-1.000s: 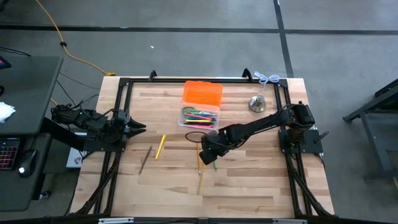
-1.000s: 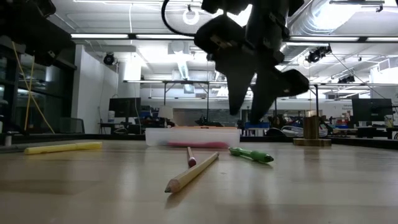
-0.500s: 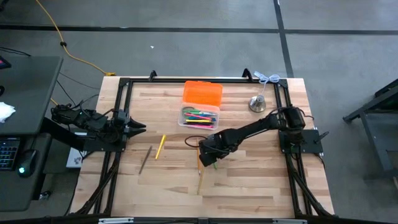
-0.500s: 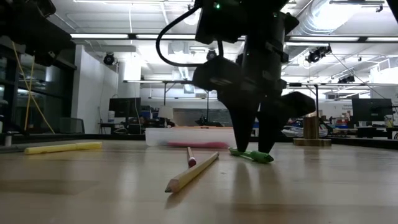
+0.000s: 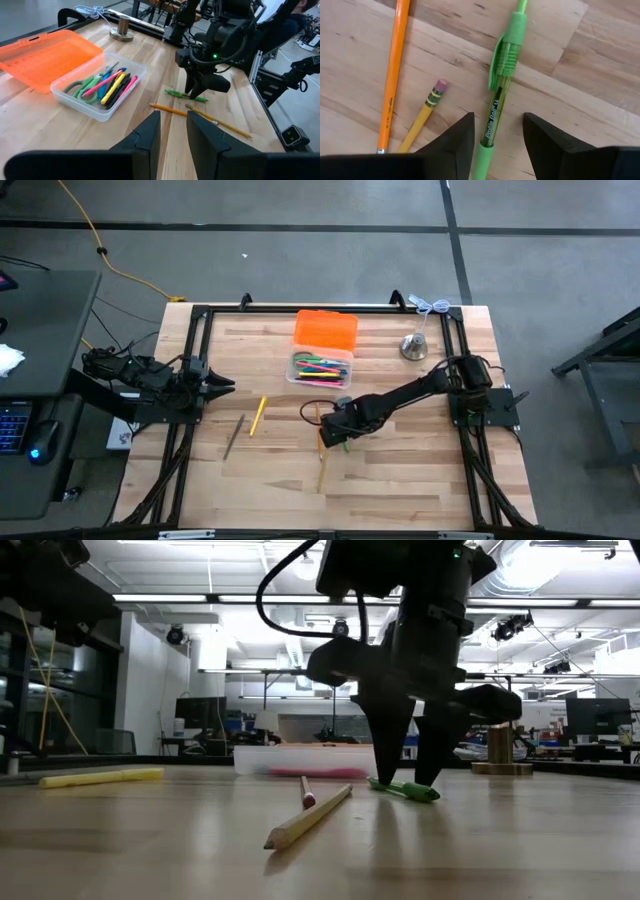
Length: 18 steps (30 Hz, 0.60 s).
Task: Pick & place school supplies into a supply box
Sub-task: Put the green pen into the transparent supply box
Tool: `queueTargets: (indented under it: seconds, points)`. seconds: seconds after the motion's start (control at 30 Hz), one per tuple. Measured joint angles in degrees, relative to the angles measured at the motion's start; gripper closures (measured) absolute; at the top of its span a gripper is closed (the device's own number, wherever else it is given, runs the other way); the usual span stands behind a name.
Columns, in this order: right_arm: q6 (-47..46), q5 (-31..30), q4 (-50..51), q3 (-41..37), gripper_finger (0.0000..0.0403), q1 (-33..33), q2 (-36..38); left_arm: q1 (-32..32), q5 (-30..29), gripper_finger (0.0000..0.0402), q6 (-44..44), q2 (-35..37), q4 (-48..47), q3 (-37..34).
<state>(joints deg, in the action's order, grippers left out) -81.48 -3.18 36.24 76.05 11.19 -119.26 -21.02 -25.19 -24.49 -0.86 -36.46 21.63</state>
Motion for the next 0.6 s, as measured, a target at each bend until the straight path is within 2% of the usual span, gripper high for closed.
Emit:
queueTargets:
  seconds: [0.43,0.6]
  points:
    - [-0.12,-8.44,-3.05,-0.15,0.0253,2.57,-0.26,0.0,0.13,0.028,-0.02,0.0,-0.07,0.0]
    - [4.03,-7.76,-3.1,-0.11,0.025,2.62,-0.37,0.0,0.15,0.028,-0.02,0.0,-0.07,0.0]
